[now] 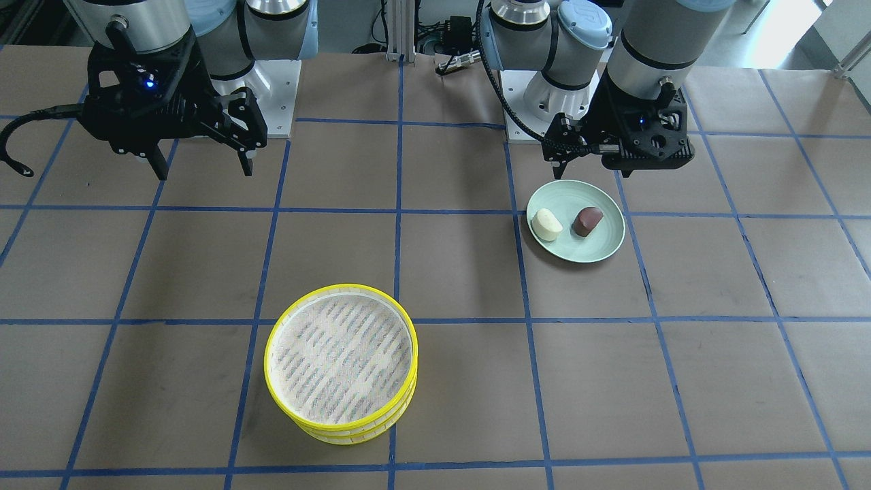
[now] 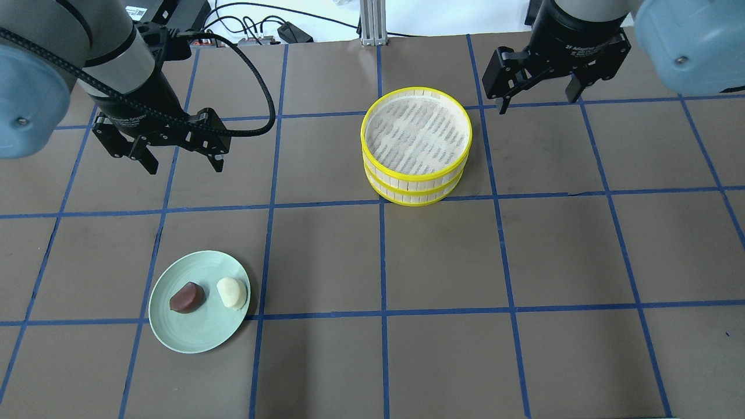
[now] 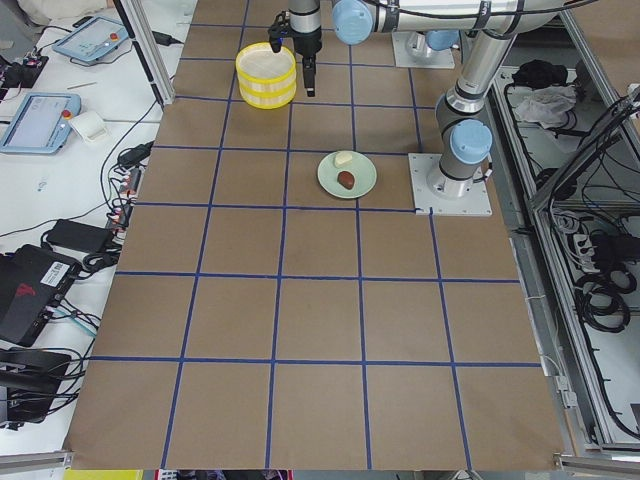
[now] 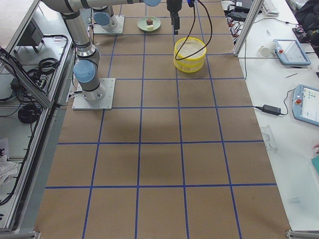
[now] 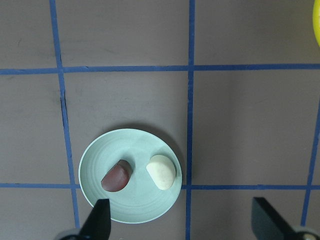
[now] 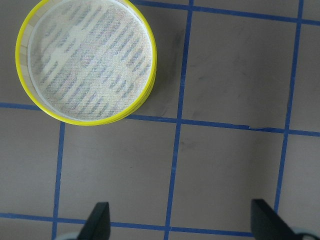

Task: Place buns in different layers of steamer
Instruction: 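Lower the left gripper toward the white bun while the right reaches the steamer, then grasp the white bun with the left gripper while the right grips the steamer rim, then lift the top steamer tier off and set it aside with the right gripper, then lift the white bun and carry it over the lower steamer tier with the left gripper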

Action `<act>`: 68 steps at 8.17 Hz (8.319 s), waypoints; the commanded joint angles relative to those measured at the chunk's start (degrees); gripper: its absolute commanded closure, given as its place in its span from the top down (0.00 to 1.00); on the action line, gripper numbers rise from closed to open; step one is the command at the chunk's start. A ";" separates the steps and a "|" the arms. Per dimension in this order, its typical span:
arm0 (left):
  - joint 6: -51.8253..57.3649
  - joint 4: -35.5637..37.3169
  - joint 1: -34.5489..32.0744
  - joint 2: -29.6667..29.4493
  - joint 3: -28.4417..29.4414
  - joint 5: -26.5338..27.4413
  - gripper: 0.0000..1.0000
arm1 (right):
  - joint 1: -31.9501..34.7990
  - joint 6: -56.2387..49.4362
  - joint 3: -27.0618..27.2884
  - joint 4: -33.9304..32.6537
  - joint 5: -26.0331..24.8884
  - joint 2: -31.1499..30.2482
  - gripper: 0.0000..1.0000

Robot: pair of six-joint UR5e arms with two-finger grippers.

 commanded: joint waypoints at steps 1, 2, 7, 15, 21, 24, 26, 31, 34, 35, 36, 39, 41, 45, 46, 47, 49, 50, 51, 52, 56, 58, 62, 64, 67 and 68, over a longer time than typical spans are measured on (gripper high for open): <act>1.59 0.02 2.14 -2.43 -3.59 -0.05 1.00 | 0.00 0.12 0.11 -0.01 0.30 0.10 1.00; 1.59 1.50 2.23 -4.27 -6.83 -0.22 1.00 | 0.00 0.12 0.28 0.08 0.21 0.10 1.00; 9.14 0.10 2.23 -8.06 -12.30 2.48 0.86 | 0.09 0.82 2.74 -7.09 3.90 4.21 1.00; 12.23 5.01 2.23 -16.41 -14.33 5.14 0.77 | 0.18 5.83 3.09 -28.56 3.90 25.05 1.00; 12.14 6.61 2.23 -17.73 -16.61 4.43 0.75 | 0.18 7.76 3.36 -29.72 3.99 27.17 0.64; 12.05 8.97 2.23 -18.52 -18.28 4.35 0.73 | 0.18 8.20 3.36 -29.63 3.99 27.08 0.35; 11.96 10.03 2.23 -18.53 -18.55 2.52 0.73 | 0.18 8.12 3.36 -29.54 3.99 26.91 0.25; 11.96 11.09 2.14 -19.14 -18.46 2.76 0.72 | 0.18 8.03 3.18 -29.45 3.99 26.47 0.12; 11.70 11.09 2.14 -18.88 -18.46 2.85 0.69 | 0.09 8.03 2.48 -28.84 4.69 24.46 0.11; 11.70 11.00 2.05 -18.88 -18.55 2.85 0.64 | -0.17 7.24 2.48 -28.66 4.43 23.05 0.12; 11.70 11.00 2.05 -18.88 -18.55 2.94 0.50 | -1.39 6.37 2.48 -27.97 4.00 22.26 0.12; 11.70 10.92 2.05 -18.88 -18.46 2.94 0.07 | -8.50 -4.94 2.48 -22.70 4.69 19.27 0.12; 11.44 10.83 2.14 -18.88 -17.67 2.68 0.00 | -12.64 -11.19 2.48 -20.50 4.69 17.68 0.12; 7.48 10.30 1.88 -17.65 -14.33 2.15 0.00 | -14.15 -13.59 2.48 -15.14 4.78 13.64 0.11; 6.52 10.13 1.88 -16.43 -13.37 2.15 0.00 | -14.15 -13.59 2.48 -15.13 4.69 13.55 0.11; 6.60 8.65 1.62 -15.20 -11.97 2.32 0.00 | -14.15 -13.68 2.39 -15.13 4.69 13.46 0.11; 6.25 7.32 0.74 -13.70 -6.71 2.15 0.00 | -14.15 -14.29 1.69 -15.13 4.26 13.46 0.11; 6.34 6.44 -0.22 -12.82 -4.42 1.80 0.00 | -14.15 -14.64 1.69 -15.13 4.52 13.72 0.11; 5.99 6.96 -1.62 -12.64 -2.83 -0.64 0.00 | -14.15 -14.65 1.78 -15.04 4.52 13.81 0.08; 5.81 8.53 -2.77 -12.46 -1.51 -2.14 0.00 | -14.15 -14.65 1.78 -14.52 4.43 13.81 0.07; 0.73 20.54 -3.92 -13.34 0.08 -15.21 0.00 | -14.15 -14.74 1.69 -14.51 4.52 13.90 0.07; -2.09 27.58 -4.01 -14.91 0.08 -23.13 0.00 | -14.15 -14.74 1.78 -14.51 4.61 13.90 0.07; -6.65 39.71 -6.73 -21.84 0.08 -33.05 0.00 | -14.15 -14.74 1.78 -14.42 4.69 14.07 0.06; -10.17 43.78 -7.26 -24.84 0.43 -35.37 0.00 | -14.15 -14.74 1.86 -14.42 4.61 14.07 0.06; -13.33 47.28 -8.84 -29.23 2.89 -39.41 0.00 | -14.15 -14.74 1.86 -14.42 4.61 13.99 0.06; -14.04 48.17 -9.37 -31.08 3.85 -39.42 0.00 | -14.15 -14.74 1.86 -14.42 4.61 13.99 0.06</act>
